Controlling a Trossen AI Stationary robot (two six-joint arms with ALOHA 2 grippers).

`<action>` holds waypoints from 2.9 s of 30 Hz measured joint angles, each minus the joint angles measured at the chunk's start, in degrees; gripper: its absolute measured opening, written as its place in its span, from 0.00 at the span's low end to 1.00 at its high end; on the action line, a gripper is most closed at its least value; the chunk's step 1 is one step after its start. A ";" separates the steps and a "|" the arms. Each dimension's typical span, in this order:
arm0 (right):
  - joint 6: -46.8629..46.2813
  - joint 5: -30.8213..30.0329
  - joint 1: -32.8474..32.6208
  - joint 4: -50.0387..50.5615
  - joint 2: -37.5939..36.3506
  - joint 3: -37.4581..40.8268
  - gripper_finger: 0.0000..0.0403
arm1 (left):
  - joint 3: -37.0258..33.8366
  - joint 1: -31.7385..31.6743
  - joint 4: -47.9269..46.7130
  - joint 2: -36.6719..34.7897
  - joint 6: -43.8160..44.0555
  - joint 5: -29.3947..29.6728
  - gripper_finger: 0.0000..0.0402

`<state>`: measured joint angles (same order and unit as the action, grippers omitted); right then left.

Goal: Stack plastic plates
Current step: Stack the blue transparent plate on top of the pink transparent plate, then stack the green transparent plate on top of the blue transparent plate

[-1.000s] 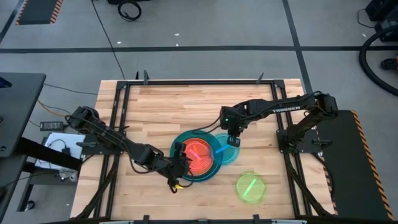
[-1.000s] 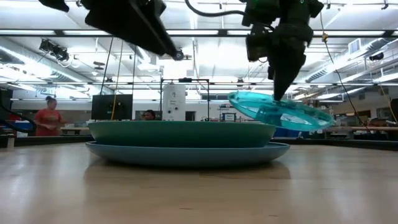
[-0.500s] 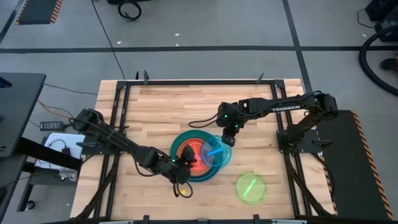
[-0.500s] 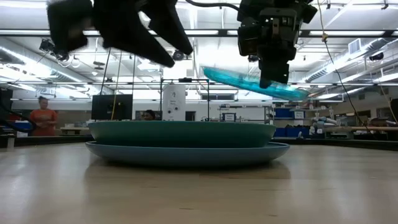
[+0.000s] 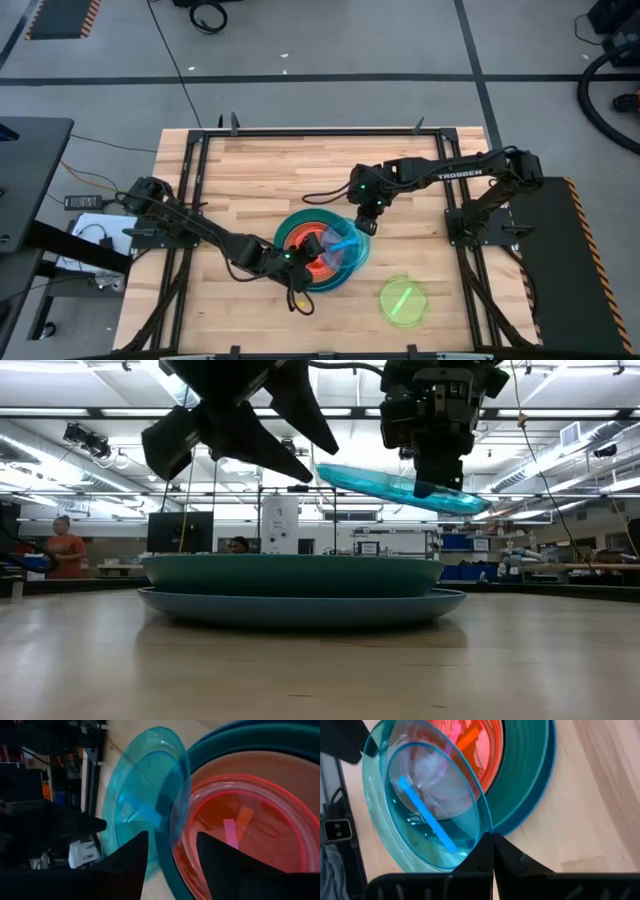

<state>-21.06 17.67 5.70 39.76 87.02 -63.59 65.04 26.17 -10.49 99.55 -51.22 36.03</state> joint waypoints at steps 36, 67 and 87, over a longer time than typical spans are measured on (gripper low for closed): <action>2.42 -7.39 -3.87 -4.09 15.62 -15.47 0.01 | 0.00 9.61 -8.16 -10.32 22.77 7.63 0.44; 14.66 -7.12 -4.73 7.05 13.72 -18.76 0.18 | -2.87 8.59 -7.04 -10.34 36.30 0.23 0.44; 16.74 -12.55 -22.78 6.70 -4.99 3.14 0.18 | -14.97 -0.75 -2.95 -10.29 59.07 -5.13 0.44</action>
<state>-4.32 5.12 -17.08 46.46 82.04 -60.45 50.07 25.42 -13.44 89.25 7.85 30.90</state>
